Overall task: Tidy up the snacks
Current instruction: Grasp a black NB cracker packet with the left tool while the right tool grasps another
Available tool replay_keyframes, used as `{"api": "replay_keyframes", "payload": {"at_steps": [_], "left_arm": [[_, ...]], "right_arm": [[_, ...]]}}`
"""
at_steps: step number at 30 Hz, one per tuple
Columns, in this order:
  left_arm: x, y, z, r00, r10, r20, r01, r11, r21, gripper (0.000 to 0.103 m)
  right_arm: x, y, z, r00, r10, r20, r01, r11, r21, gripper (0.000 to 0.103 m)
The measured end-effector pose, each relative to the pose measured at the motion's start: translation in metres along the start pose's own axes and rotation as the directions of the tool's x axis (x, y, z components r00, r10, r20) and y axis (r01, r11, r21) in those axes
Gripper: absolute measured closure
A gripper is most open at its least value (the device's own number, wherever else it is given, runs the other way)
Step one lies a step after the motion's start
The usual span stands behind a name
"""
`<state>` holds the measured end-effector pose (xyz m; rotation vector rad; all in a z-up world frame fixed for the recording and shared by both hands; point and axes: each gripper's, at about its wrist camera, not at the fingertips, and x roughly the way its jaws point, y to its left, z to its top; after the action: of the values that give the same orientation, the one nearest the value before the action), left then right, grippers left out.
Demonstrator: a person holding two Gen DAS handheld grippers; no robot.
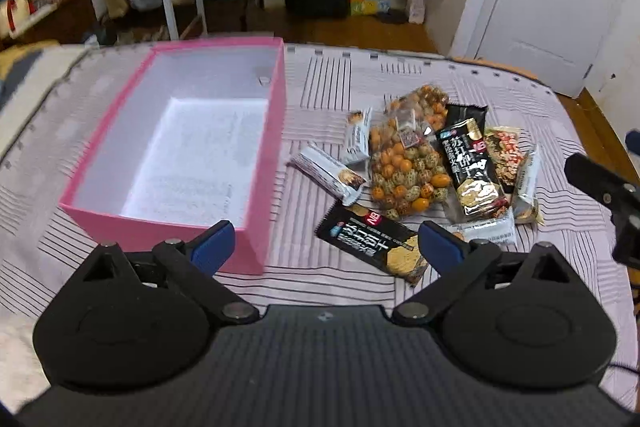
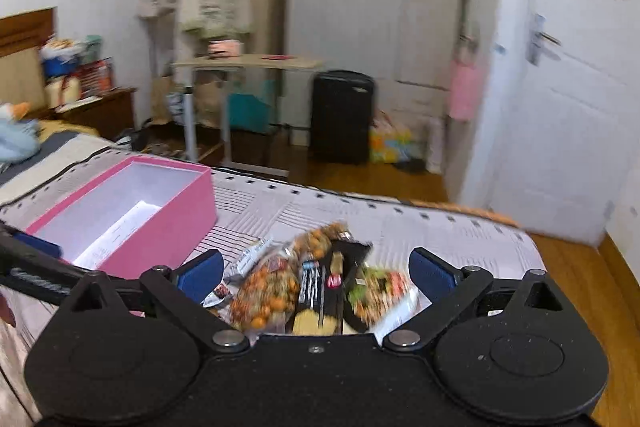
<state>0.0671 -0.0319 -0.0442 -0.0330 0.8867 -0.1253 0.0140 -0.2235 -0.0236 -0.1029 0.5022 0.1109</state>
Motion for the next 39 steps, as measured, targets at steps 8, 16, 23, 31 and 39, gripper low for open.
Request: {"api": "replay_keyframes", "payload": {"at_steps": [8, 16, 23, 31, 39], "left_arm": [[0.071, -0.028, -0.005, 0.999, -0.037, -0.018, 0.036, 0.998, -0.047, 0.010], [0.135, -0.032, -0.023, 0.991, 0.110, -0.081, -0.123, 0.976, -0.178, 0.010], [0.150, -0.034, -0.034, 0.976, 0.198, -0.096, -0.213, 0.957, -0.196, 0.005], [0.152, -0.032, -0.040, 0.975, 0.211, -0.071, -0.222, 0.950, -0.218, 0.000], [0.145, -0.012, -0.046, 0.988, 0.129, -0.088, -0.144, 0.972, -0.187, 0.000]], "right_arm": [[0.076, -0.001, -0.022, 0.991, 0.067, -0.120, -0.083, 0.987, -0.135, 0.031], [0.129, 0.002, -0.056, 0.982, 0.053, -0.183, -0.089, 0.977, -0.194, 0.036], [0.130, 0.015, -0.071, 0.988, 0.019, -0.152, -0.063, 0.955, -0.290, 0.028], [0.132, 0.008, -0.076, 0.988, -0.012, -0.154, -0.028, 0.966, -0.257, 0.020], [0.121, 0.024, -0.087, 0.990, -0.058, -0.128, 0.010, 0.937, -0.350, 0.032]]}}
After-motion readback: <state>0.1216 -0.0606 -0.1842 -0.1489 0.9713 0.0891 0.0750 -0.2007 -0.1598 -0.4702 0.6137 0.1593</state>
